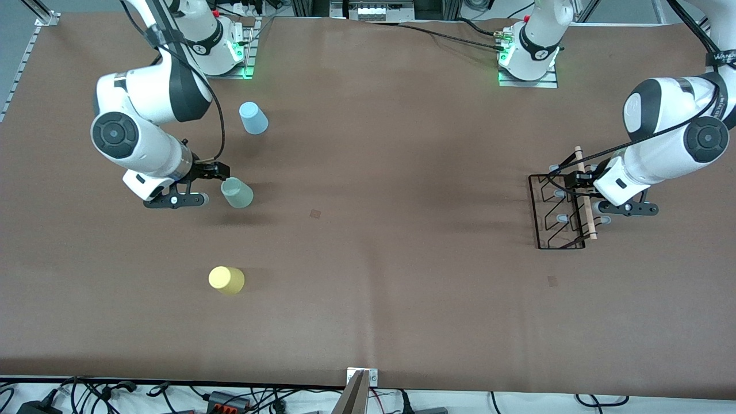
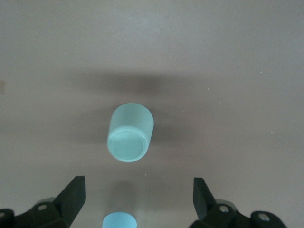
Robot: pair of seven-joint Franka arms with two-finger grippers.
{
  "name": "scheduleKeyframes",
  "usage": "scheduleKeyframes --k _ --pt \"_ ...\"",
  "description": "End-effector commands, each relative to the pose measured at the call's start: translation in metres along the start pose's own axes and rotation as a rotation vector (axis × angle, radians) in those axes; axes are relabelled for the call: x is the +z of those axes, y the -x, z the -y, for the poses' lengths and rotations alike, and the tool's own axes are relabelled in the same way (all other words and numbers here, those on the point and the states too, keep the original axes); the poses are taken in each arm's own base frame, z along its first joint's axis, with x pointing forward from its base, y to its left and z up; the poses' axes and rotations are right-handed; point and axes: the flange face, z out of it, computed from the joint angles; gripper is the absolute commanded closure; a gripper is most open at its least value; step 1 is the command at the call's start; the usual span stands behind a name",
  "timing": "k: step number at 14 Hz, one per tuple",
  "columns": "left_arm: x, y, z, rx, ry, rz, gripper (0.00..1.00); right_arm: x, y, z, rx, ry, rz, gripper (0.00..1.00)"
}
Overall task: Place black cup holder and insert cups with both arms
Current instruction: 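Grasp the teal cup with the right gripper while the left gripper grasps the rack handle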
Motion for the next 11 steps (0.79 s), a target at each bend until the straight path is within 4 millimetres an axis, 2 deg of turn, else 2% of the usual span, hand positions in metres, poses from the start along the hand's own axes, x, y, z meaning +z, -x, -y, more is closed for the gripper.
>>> scheduleKeyframes --k 1,2,4,7,9,11 --pt "0.011 0.005 0.007 0.013 -0.015 -0.014 0.23 0.029 0.011 -0.004 0.056 0.004 -0.022 0.00" --pt "0.014 0.005 0.012 0.004 -0.013 -0.011 0.31 0.040 0.013 0.000 0.066 -0.002 -0.032 0.00" --pt "0.016 0.003 0.012 0.005 -0.013 -0.008 0.61 0.066 0.013 0.000 0.075 -0.015 -0.051 0.00" --pt "0.022 0.000 0.013 0.000 -0.009 0.012 0.88 0.088 0.003 0.002 0.117 -0.049 -0.066 0.00" --pt "0.017 -0.003 0.007 -0.005 -0.011 0.004 0.99 0.095 0.002 0.008 0.130 -0.068 -0.060 0.00" --pt "-0.008 -0.011 0.000 0.000 -0.009 0.041 0.99 0.096 0.001 0.008 0.133 -0.070 -0.063 0.00"
